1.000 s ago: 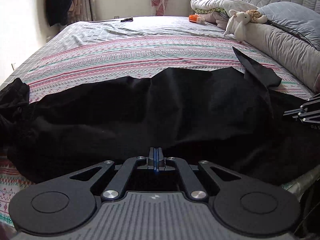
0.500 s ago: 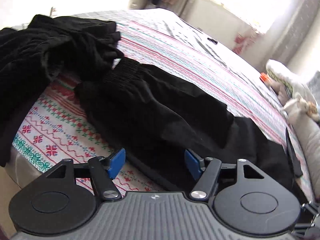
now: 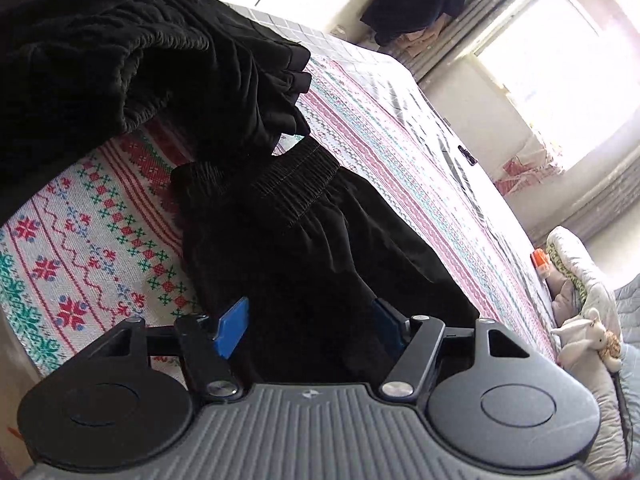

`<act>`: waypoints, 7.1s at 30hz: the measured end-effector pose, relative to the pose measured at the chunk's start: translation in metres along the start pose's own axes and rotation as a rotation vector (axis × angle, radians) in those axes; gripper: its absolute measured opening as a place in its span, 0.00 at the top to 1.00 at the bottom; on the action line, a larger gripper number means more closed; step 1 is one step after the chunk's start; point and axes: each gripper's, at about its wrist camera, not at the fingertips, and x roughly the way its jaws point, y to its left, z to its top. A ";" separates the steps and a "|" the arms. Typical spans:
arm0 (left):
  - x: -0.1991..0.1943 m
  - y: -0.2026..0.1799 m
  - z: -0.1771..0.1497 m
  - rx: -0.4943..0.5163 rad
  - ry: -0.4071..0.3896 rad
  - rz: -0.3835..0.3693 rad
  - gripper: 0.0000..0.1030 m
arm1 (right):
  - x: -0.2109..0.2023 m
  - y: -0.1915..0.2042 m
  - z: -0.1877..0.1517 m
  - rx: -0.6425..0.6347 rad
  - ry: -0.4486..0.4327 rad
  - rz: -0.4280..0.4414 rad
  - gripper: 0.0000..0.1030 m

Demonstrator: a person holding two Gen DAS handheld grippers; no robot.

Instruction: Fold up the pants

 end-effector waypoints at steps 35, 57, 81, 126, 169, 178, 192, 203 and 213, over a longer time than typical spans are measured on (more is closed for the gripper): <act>-0.013 0.002 0.017 0.170 -0.097 0.370 0.76 | -0.025 0.045 0.025 -0.057 0.098 0.295 1.00; -0.040 -0.063 -0.030 0.496 -0.035 0.301 0.13 | -0.045 -0.035 0.010 0.245 0.060 0.206 0.33; 0.056 -0.257 -0.176 0.781 0.244 -0.103 0.00 | -0.023 -0.210 -0.074 0.581 0.213 -0.190 0.17; 0.012 -0.359 -0.382 0.953 0.625 -0.839 0.80 | -0.115 -0.379 -0.186 1.046 0.145 -0.238 0.15; -0.026 -0.311 -0.436 1.072 0.875 -0.825 0.59 | -0.086 -0.379 -0.236 0.892 0.227 -0.321 0.98; -0.024 -0.322 -0.445 1.012 0.883 -0.853 0.59 | -0.096 -0.398 -0.210 0.851 0.074 -0.449 0.99; -0.027 -0.322 -0.350 1.020 0.594 -0.729 0.08 | -0.080 -0.380 -0.187 0.753 0.163 -0.399 0.63; 0.003 -0.297 -0.220 1.082 0.255 -0.458 0.00 | -0.055 -0.350 -0.150 0.704 0.176 -0.184 0.41; 0.070 -0.254 -0.118 0.943 0.132 -0.124 0.00 | -0.028 -0.328 -0.154 0.579 0.254 -0.109 0.39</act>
